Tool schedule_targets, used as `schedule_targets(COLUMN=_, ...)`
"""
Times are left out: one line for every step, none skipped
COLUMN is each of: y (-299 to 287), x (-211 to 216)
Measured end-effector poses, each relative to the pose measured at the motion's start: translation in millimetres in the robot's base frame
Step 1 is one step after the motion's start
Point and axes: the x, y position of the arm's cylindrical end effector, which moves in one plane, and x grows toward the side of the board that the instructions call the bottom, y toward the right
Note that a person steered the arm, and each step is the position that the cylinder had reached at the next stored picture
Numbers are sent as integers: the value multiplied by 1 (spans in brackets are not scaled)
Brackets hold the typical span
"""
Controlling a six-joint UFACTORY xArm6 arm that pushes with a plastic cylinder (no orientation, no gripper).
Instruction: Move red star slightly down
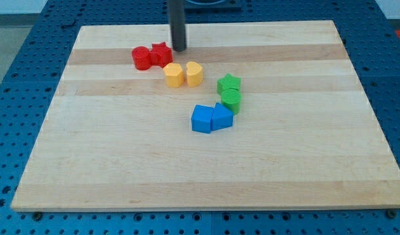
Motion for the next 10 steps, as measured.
schedule_targets(y=-51, x=2)
schedule_targets(y=-94, x=3)
schedule_targets(y=-110, x=3)
schedule_targets(y=-111, x=3)
schedule_targets(y=-105, x=-3)
schedule_targets(y=-93, x=-17)
schedule_targets(y=-80, x=-13)
schedule_targets(y=-69, x=17)
schedule_targets(y=-65, x=34)
schedule_targets(y=-72, x=39)
